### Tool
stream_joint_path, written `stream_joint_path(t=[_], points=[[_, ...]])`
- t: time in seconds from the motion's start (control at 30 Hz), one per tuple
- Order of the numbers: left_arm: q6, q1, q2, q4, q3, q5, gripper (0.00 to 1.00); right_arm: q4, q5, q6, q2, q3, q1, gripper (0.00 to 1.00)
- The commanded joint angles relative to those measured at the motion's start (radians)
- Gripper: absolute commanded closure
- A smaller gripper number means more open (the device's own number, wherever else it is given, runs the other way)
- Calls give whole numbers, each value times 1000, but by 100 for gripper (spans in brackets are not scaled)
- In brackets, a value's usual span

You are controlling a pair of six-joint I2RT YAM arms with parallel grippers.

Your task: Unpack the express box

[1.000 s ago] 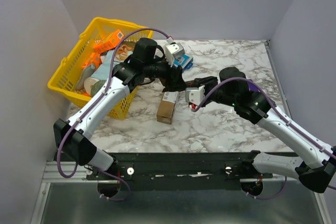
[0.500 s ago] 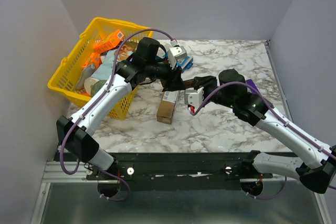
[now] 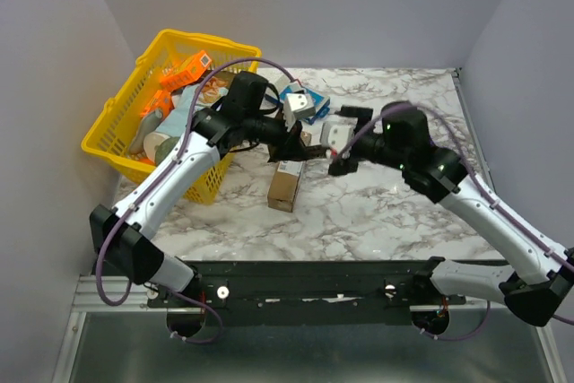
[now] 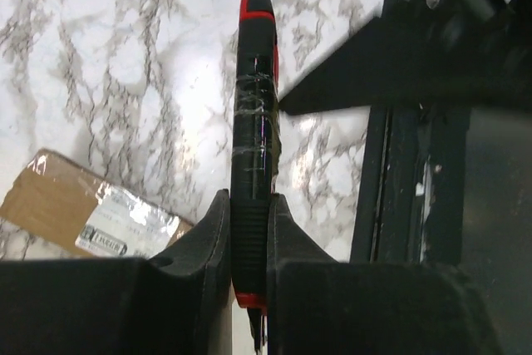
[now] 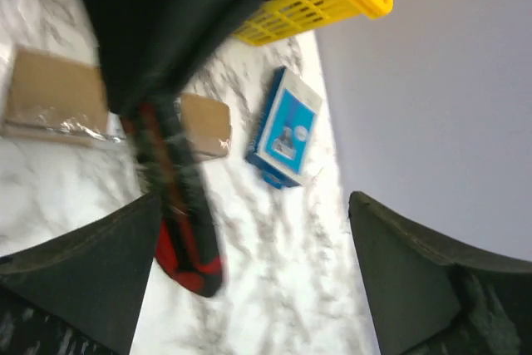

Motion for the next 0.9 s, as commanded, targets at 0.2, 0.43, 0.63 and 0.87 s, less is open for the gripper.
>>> stream_joint_path(t=[0.2,0.43,0.63,0.87], points=[[-71,12,-322,514,-345,-13,100,-409,-855,834,389,798,-544,0],[-388,13,-292,869,-385,54,100,-309,-1186,872,348,624,-581,12],[-453,12,-220,980,-335,132,100,-223,-1131,863,241,494,-579,11],[-538,4,-134,1074,-273,162,100,-229,-1149,878,241,476,-553,23]])
